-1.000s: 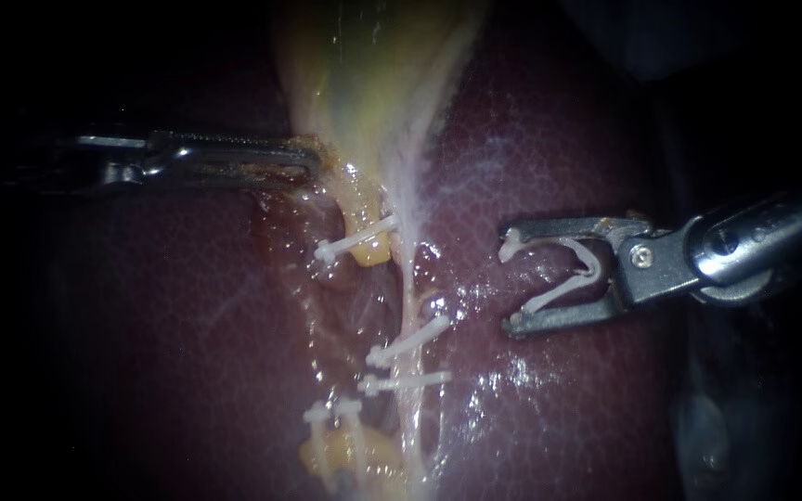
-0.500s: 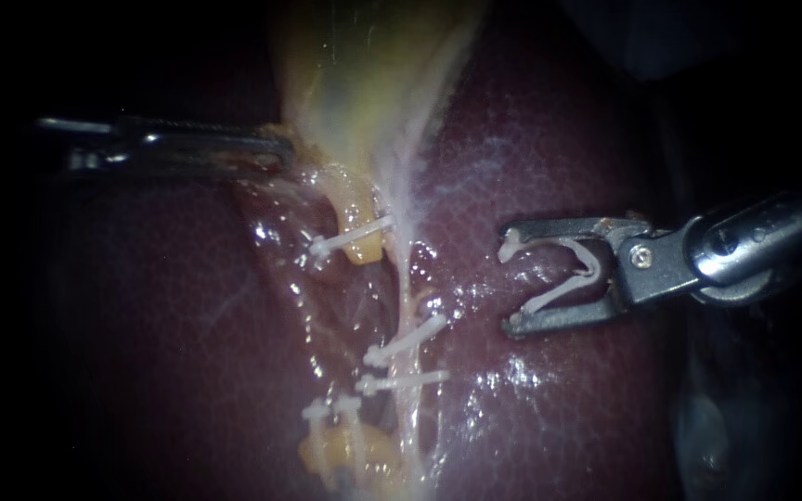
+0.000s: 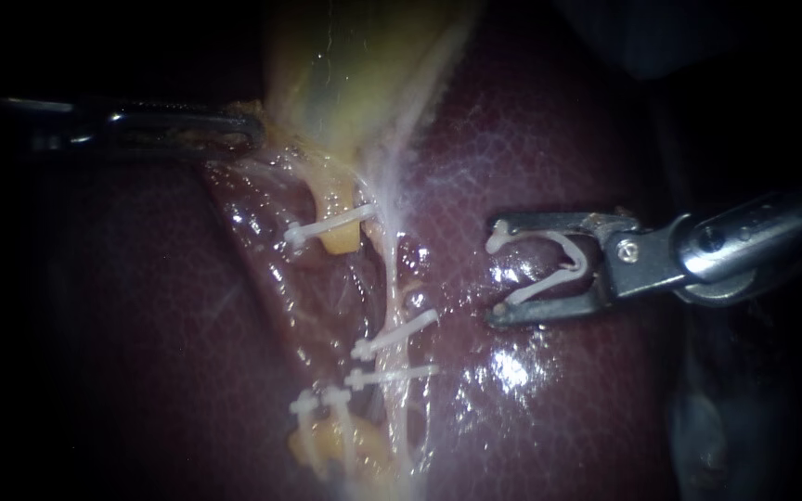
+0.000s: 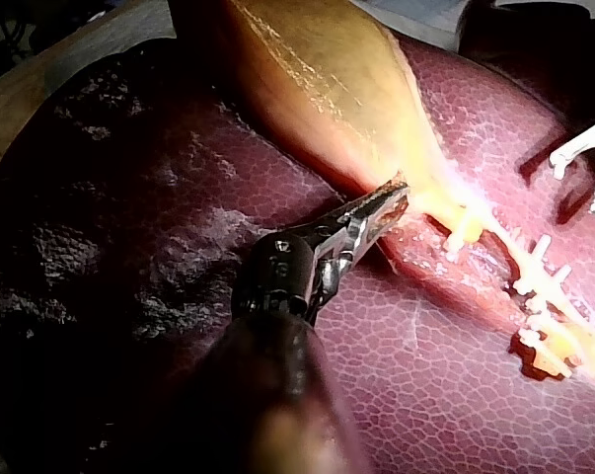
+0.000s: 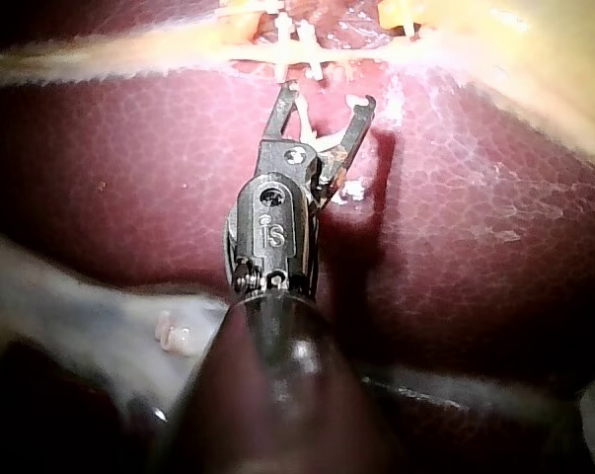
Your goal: Clipping third clip right tube
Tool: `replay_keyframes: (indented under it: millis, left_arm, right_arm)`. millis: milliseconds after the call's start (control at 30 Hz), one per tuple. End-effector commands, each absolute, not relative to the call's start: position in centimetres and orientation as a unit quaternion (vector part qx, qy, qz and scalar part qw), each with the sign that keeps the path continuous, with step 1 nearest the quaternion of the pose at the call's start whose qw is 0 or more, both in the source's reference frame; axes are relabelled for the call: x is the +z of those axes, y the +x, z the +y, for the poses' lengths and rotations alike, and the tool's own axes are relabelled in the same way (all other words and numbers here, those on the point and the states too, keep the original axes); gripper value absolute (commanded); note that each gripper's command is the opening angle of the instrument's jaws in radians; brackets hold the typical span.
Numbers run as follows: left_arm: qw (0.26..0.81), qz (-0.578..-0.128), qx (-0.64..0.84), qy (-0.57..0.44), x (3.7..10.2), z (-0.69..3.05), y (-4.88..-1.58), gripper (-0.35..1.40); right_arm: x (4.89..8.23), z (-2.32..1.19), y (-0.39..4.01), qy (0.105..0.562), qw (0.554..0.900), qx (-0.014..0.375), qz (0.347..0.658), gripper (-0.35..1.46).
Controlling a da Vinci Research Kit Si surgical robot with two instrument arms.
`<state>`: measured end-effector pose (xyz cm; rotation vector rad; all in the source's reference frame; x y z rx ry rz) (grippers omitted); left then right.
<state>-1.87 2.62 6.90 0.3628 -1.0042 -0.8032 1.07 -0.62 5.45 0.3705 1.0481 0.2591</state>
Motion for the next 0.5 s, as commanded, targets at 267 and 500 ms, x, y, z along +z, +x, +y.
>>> replay_keyframes:
  millis: [267, 500]
  left_arm:
    - [0.785, -0.465, -0.373, 0.167, 6.9, 2.61, -1.9, -0.35]
    - [0.786, -0.464, -0.374, 0.165, 6.9, 2.6, -1.92, -0.35]
  right_arm:
    - [5.67, -0.6, 1.36, 0.221, 0.822, 0.175, 0.494, 0.5]
    - [6.0, -0.71, 1.6, 0.266, 0.805, 0.22, 0.483, 0.5]
